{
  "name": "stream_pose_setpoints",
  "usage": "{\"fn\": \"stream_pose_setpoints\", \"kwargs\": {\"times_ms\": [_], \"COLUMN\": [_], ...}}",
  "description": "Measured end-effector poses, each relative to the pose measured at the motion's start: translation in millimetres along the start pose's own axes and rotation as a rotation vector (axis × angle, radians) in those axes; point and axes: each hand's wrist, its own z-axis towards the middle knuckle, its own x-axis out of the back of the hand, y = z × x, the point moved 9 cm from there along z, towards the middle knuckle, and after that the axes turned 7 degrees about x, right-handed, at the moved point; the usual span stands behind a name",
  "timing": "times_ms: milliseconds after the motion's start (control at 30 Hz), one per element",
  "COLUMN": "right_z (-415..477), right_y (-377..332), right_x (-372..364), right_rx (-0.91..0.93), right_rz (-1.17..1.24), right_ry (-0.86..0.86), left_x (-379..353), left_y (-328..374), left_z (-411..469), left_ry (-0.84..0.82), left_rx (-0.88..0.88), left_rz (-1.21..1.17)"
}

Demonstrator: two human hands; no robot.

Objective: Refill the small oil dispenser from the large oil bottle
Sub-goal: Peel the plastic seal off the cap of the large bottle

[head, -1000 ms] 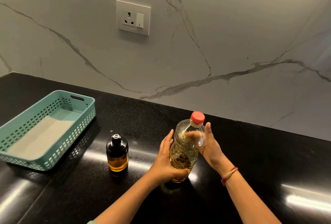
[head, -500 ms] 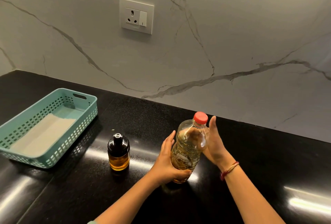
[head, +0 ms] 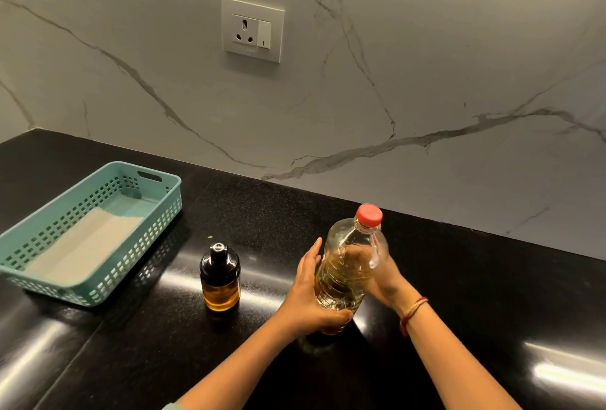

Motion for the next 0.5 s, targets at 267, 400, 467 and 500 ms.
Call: {"fn": "stream_pose_setpoints", "kwargs": {"times_ms": [267, 400, 467, 500], "right_z": [0, -2, 0, 2], "right_y": [-3, 11, 12, 15], "right_x": [-5, -5, 0, 4], "right_rx": [0.066, 0.072, 0.065, 0.038], "right_rz": [-0.047, -0.038, -0.08, -0.087], "right_ry": [-0.093, -0.072, -0.068, -0.051], "left_x": [0, -1, -1, 0], "left_y": [-2, -5, -10, -12], "left_z": [1, 4, 5, 6], "left_ry": [0.008, 0.015, 0.03, 0.041], "left_rx": [-0.001, -0.006, 0.003, 0.013], "left_rz": [-0.01, 0.0, 0.007, 0.01]}}
